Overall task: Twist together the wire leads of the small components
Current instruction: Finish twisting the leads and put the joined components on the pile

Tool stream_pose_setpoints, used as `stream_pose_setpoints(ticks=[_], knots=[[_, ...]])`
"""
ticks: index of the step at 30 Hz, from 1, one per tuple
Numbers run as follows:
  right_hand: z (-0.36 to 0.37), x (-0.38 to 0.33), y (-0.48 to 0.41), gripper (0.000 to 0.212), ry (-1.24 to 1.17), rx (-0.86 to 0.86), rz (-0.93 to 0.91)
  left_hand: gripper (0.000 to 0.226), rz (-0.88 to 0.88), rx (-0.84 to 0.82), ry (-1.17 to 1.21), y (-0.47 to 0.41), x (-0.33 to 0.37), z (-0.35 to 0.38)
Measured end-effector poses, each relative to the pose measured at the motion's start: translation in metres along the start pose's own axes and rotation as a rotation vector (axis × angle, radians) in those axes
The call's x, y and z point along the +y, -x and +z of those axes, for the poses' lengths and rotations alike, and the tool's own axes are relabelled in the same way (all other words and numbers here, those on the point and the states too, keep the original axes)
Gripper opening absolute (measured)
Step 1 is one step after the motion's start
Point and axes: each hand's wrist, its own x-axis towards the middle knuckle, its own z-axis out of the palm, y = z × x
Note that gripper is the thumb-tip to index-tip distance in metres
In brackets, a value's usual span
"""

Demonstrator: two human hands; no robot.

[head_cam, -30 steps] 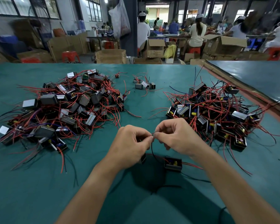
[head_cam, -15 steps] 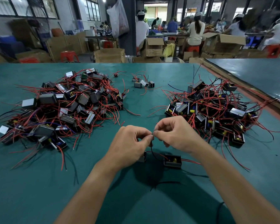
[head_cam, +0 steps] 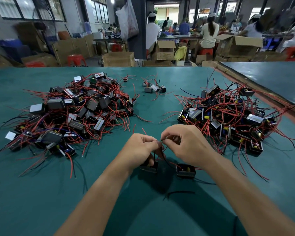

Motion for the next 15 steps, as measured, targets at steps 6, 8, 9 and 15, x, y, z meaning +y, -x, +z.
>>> stream_pose_setpoints(ticks=[6, 8, 9, 15], knots=[[0.0008, -0.0035, -0.0002, 0.006, -0.082, 0.016, 0.047, 0.021, 0.03, -0.006, 0.013, 0.0015, 0.0024, -0.0005], [0.0007, -0.0028, -0.0022, 0.012, -0.214, -0.022, 0.177, 0.022, 0.082, 0.001, -0.041, 0.0012, 0.0012, 0.0013], [0.0001, -0.0025, -0.0038, 0.016, -0.271, -0.04, 0.24, 0.021, 0.103, 0.003, -0.057, 0.0013, 0.0007, 0.0014], [-0.0082, -0.0082, -0.0055, 0.022, -0.476, -0.138, 0.421, 0.02, 0.182, -0.01, -0.095, 0.0031, 0.0023, 0.0013]])
